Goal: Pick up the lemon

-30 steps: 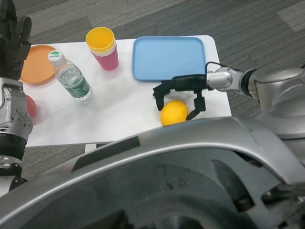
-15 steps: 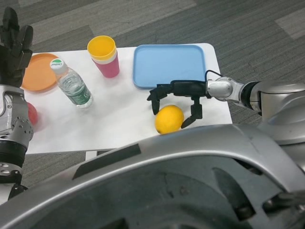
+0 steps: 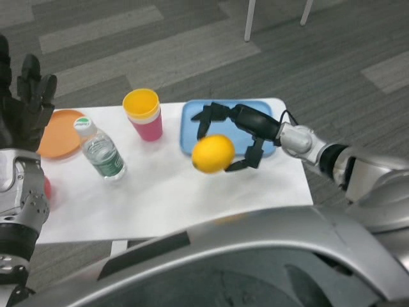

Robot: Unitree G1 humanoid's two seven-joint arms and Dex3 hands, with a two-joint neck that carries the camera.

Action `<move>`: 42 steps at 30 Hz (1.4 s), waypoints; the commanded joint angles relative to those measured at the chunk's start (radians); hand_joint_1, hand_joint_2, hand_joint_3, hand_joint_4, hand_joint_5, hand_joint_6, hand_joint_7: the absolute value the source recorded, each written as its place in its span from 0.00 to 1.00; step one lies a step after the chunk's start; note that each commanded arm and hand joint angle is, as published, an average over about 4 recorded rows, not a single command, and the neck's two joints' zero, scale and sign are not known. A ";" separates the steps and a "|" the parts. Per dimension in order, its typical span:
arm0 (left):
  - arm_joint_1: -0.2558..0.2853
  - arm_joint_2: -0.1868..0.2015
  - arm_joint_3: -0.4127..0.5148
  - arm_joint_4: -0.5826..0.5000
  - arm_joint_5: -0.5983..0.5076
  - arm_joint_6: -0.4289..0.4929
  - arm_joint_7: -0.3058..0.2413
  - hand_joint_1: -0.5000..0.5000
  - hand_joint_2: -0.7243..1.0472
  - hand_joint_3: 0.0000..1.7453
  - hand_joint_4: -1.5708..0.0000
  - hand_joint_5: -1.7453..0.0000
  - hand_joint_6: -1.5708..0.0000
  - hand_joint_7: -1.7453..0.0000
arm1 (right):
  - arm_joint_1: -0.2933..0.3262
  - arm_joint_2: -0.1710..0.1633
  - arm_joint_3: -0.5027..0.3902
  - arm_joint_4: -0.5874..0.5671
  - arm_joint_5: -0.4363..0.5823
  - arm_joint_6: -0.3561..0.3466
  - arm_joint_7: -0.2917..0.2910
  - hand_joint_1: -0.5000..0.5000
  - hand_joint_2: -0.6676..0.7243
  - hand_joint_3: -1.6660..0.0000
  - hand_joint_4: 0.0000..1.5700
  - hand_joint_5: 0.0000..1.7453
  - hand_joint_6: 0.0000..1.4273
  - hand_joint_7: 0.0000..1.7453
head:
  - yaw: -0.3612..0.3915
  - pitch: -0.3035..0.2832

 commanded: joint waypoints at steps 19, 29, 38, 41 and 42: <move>0.042 -0.116 0.191 0.054 0.129 -0.062 0.005 0.04 1.00 0.05 1.00 0.88 1.00 0.92 | -0.071 0.093 -0.465 0.142 -0.058 -0.013 -0.202 0.38 0.27 0.14 0.40 0.39 0.80 0.92 | -0.015 0.292; 0.046 -0.126 0.182 0.055 0.181 -0.053 -0.001 0.04 1.00 0.05 1.00 0.88 1.00 0.92 | -0.071 0.086 -0.474 0.150 -0.054 -0.012 -0.232 0.38 0.23 0.14 0.42 0.39 0.82 0.92 | -0.021 0.302; 0.047 -0.120 0.156 0.055 0.196 -0.049 -0.002 0.04 1.00 0.05 1.00 0.88 1.00 0.92 | -0.055 0.089 -0.475 0.137 -0.053 -0.014 -0.235 0.38 0.23 0.14 0.44 0.39 0.82 0.92 | -0.031 0.283; 0.046 -0.117 0.149 0.055 0.197 -0.047 -0.002 0.04 1.00 0.05 1.00 0.88 1.00 0.92 | -0.052 0.091 -0.476 0.135 -0.052 -0.014 -0.236 0.38 0.23 0.14 0.44 0.39 0.82 0.92 | -0.031 0.283; 0.046 -0.116 0.147 0.055 0.197 -0.047 -0.002 0.04 1.00 0.05 1.00 0.88 1.00 0.92 | -0.051 0.091 -0.476 0.135 -0.052 -0.014 -0.236 0.38 0.23 0.14 0.44 0.39 0.82 0.92 | -0.031 0.283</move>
